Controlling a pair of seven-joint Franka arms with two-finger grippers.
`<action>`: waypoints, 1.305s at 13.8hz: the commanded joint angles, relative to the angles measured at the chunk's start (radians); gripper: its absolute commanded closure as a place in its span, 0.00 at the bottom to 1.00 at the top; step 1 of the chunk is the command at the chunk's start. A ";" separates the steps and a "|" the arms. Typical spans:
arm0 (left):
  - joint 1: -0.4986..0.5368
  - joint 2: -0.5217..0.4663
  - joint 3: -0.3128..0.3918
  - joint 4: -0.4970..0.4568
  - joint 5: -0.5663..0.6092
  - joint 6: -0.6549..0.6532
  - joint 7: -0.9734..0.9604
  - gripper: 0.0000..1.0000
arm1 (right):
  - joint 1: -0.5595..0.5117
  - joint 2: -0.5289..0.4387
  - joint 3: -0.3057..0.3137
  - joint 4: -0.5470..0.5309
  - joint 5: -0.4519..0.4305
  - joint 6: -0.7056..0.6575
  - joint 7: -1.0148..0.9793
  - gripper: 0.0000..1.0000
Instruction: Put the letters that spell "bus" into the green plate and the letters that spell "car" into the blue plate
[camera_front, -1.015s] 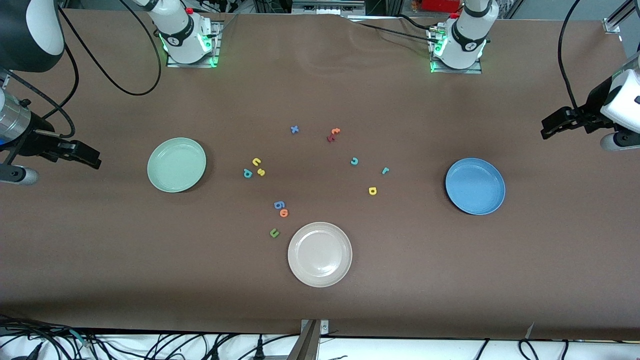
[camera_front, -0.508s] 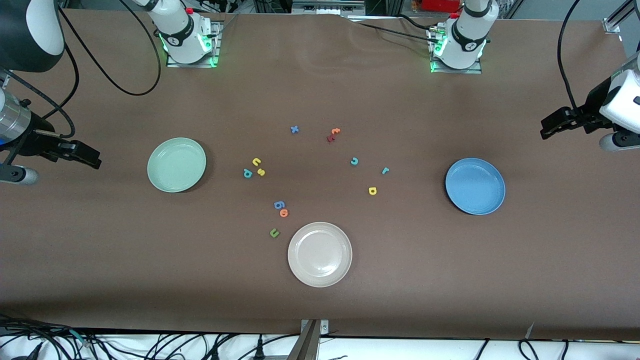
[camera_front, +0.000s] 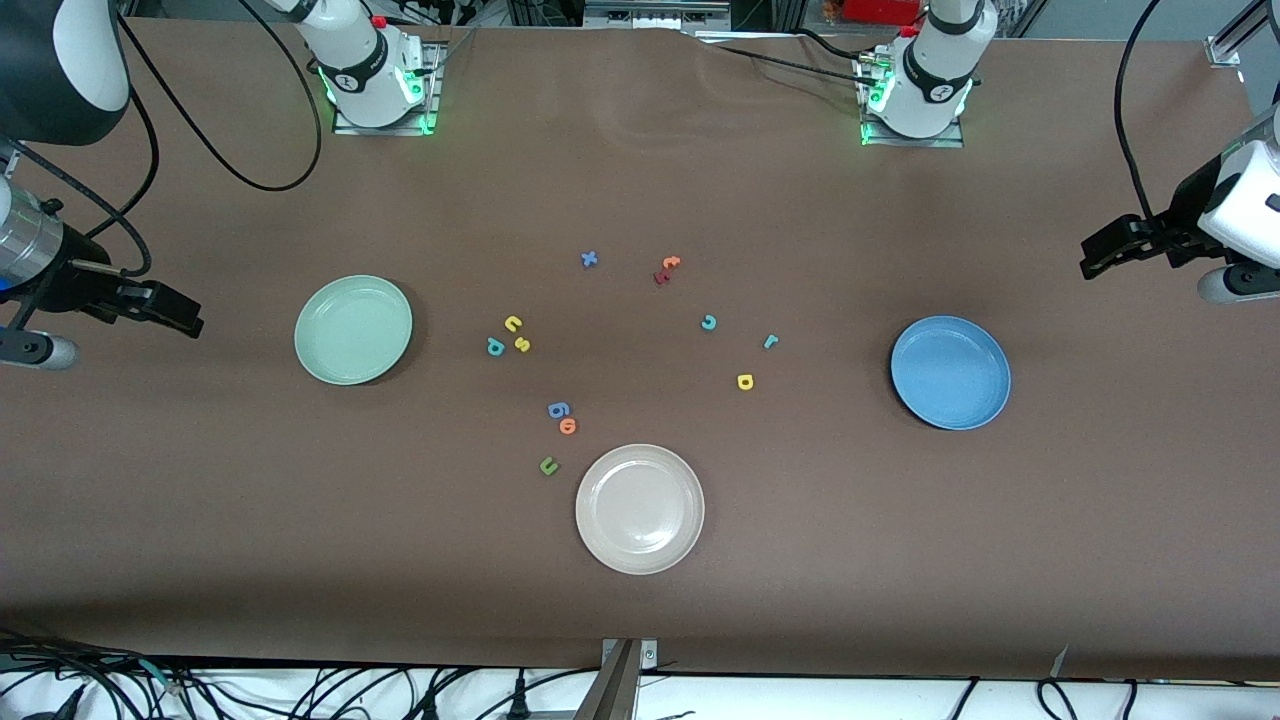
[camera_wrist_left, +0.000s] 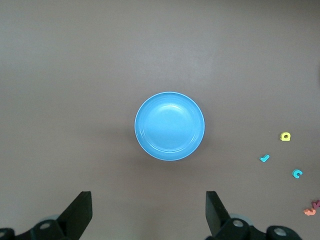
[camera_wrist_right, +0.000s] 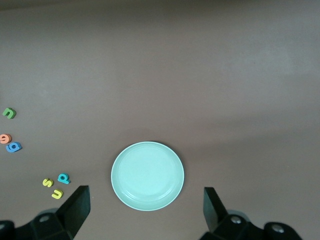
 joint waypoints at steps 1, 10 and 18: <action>-0.003 -0.007 0.003 -0.010 0.004 0.010 0.018 0.00 | 0.000 -0.012 -0.001 -0.010 0.020 -0.006 0.007 0.00; -0.005 -0.007 0.003 -0.010 0.004 0.010 0.018 0.00 | 0.000 -0.012 -0.001 -0.011 0.020 -0.012 -0.005 0.00; -0.005 -0.007 0.003 -0.010 0.004 0.010 0.018 0.00 | -0.002 -0.010 -0.001 -0.011 0.017 -0.021 -0.008 0.00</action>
